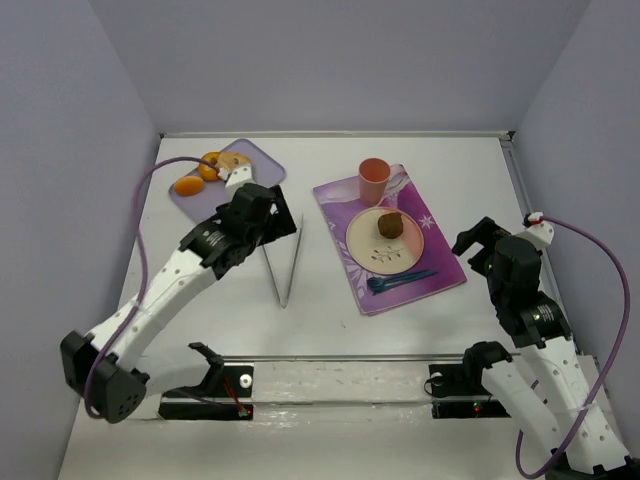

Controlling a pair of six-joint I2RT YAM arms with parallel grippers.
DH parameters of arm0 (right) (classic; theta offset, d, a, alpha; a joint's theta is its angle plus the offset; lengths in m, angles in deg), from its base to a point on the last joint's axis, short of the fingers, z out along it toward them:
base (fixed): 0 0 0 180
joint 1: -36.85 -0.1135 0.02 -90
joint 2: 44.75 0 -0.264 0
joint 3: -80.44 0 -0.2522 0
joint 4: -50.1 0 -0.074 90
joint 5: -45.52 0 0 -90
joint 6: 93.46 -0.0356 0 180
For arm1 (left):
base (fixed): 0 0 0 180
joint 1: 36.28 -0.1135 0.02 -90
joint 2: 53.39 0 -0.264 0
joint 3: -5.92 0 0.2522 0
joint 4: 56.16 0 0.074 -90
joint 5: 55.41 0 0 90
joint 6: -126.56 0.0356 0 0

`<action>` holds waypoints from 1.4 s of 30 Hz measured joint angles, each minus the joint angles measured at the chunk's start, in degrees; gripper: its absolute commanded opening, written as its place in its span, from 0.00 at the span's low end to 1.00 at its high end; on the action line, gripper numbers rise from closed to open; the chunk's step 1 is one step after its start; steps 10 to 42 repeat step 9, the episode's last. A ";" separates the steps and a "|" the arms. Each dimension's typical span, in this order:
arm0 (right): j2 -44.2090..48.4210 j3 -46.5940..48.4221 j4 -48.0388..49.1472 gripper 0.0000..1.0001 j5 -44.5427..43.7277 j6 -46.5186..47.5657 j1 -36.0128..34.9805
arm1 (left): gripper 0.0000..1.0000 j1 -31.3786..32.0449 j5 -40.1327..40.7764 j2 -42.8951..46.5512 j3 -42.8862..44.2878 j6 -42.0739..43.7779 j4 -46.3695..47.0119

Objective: Place the bread

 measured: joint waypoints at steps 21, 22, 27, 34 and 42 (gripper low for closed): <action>2.16 0.07 -0.44 1.00 -1.57 -0.76 0.00 | 0.99 -0.02 10.27 30.16 -6.01 -3.41 5.53; 2.16 0.07 -0.44 1.00 -1.57 -0.76 0.00 | 0.99 -0.02 10.27 30.16 -6.01 -3.41 5.53; 2.16 0.07 -0.44 1.00 -1.57 -0.76 0.00 | 0.99 -0.02 10.27 30.16 -6.01 -3.41 5.53; 2.16 0.07 -0.44 1.00 -1.57 -0.76 0.00 | 0.99 -0.02 10.27 30.16 -6.01 -3.41 5.53; 2.16 0.07 -0.44 1.00 -1.57 -0.76 0.00 | 0.99 -0.02 10.27 30.16 -6.01 -3.41 5.53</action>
